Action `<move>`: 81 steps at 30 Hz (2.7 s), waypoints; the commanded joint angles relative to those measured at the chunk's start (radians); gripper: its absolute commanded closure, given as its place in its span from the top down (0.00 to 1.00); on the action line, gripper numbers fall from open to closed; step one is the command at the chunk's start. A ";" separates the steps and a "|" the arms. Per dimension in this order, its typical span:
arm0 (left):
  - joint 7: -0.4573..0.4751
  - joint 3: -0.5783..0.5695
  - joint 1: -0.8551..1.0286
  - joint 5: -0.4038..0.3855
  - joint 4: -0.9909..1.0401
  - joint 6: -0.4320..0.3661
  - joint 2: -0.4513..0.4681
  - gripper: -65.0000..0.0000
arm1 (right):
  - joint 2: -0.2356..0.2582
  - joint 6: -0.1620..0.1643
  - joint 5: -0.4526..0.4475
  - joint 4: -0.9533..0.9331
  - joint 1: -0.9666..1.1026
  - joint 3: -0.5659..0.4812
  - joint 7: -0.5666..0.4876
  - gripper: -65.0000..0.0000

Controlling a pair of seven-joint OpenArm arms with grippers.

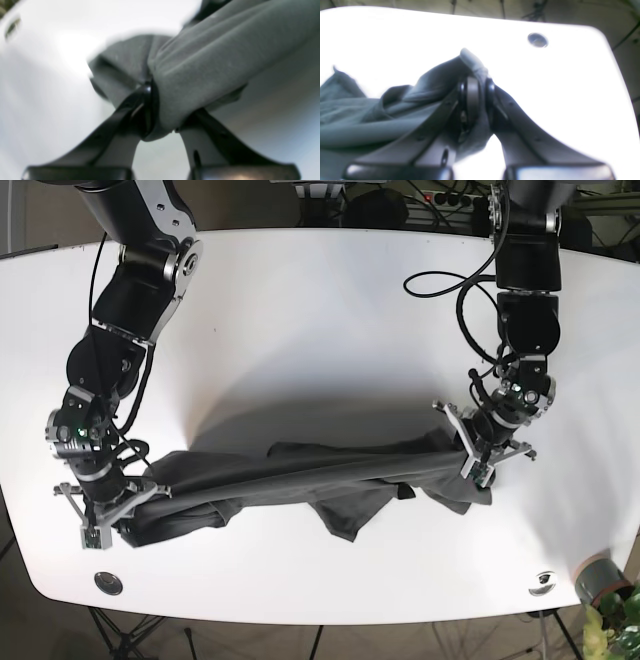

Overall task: Fold the T-shirt properly
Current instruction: 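Stretch the shirt between both grippers and lay it onto the table, then release the shirt edge with the right gripper and regrasp it nearby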

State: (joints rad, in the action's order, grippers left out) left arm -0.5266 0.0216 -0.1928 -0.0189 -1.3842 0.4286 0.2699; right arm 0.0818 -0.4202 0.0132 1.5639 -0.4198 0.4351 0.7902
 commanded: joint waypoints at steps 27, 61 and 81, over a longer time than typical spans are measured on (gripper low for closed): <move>0.046 0.228 0.424 0.000 -0.349 0.026 -0.037 0.17 | -0.055 0.001 -0.256 0.304 0.602 0.100 -0.027 0.04; 0.044 0.417 0.496 -0.003 -0.476 0.148 -0.134 0.79 | -0.053 -0.004 -0.246 0.352 0.592 -0.322 -0.085 0.76; 0.044 0.436 0.522 -0.003 -0.476 0.148 -0.134 0.79 | 0.019 -0.003 -0.256 0.053 0.350 -0.611 -0.084 0.76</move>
State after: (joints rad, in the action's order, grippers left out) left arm -0.5072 0.4538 0.3344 -0.0113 -1.8393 0.5774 0.1253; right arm 0.0875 -0.4198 -0.2344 1.6058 -0.0463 -0.1841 0.7319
